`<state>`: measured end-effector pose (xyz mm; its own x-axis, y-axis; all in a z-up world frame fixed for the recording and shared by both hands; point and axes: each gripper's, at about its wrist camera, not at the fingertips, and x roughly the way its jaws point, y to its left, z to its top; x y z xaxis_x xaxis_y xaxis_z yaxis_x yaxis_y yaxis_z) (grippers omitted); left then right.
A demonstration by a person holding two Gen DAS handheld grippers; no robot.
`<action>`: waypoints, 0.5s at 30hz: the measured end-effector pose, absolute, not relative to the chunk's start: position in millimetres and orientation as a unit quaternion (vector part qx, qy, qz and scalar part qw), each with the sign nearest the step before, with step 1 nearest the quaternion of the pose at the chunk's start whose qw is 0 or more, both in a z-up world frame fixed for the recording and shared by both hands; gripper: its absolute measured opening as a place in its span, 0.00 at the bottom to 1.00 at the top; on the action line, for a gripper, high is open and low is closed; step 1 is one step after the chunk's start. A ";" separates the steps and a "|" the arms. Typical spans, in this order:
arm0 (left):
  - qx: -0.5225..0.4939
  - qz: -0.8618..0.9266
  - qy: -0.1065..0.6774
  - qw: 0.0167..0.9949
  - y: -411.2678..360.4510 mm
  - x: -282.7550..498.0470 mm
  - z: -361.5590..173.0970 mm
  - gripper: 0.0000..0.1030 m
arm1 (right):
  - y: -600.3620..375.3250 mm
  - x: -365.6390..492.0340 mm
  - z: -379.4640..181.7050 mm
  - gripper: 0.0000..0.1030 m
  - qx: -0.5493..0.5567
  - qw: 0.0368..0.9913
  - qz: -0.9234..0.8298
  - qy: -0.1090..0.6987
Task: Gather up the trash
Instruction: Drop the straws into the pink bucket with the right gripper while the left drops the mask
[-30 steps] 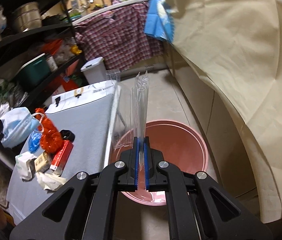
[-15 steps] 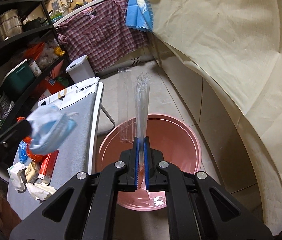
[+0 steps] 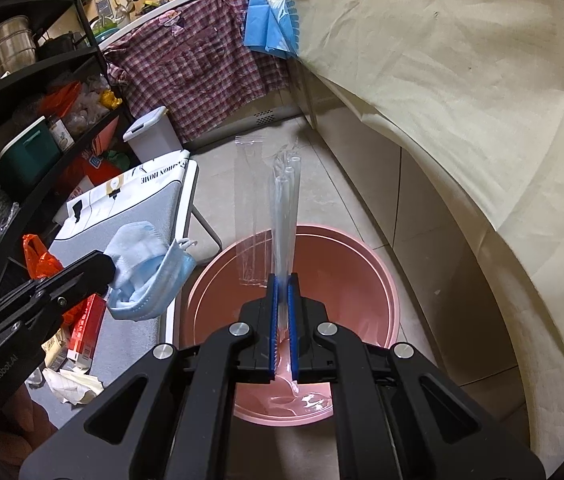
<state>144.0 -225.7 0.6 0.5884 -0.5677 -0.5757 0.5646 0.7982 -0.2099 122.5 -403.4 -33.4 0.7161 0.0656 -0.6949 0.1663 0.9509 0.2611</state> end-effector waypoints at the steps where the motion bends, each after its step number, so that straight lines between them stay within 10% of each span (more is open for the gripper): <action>1: -0.003 -0.319 0.326 0.890 -225.8 145.4 0.2 0.02 | -402.9 122.9 -34.0 0.06 0.154 0.913 -0.028 0.377; 3: -0.006 -0.319 0.328 0.889 -226.3 149.1 -0.5 0.06 | -400.6 123.8 -35.1 0.08 0.150 0.912 -0.032 0.379; 7: -0.014 -0.312 0.328 0.892 -220.0 153.4 -0.8 0.33 | -401.5 123.9 -34.9 0.48 0.149 0.913 -0.047 0.378; 15: -0.023 -0.303 0.326 0.895 -196.0 145.0 5.6 0.33 | -393.9 121.6 -31.3 0.48 0.132 0.920 -0.042 0.366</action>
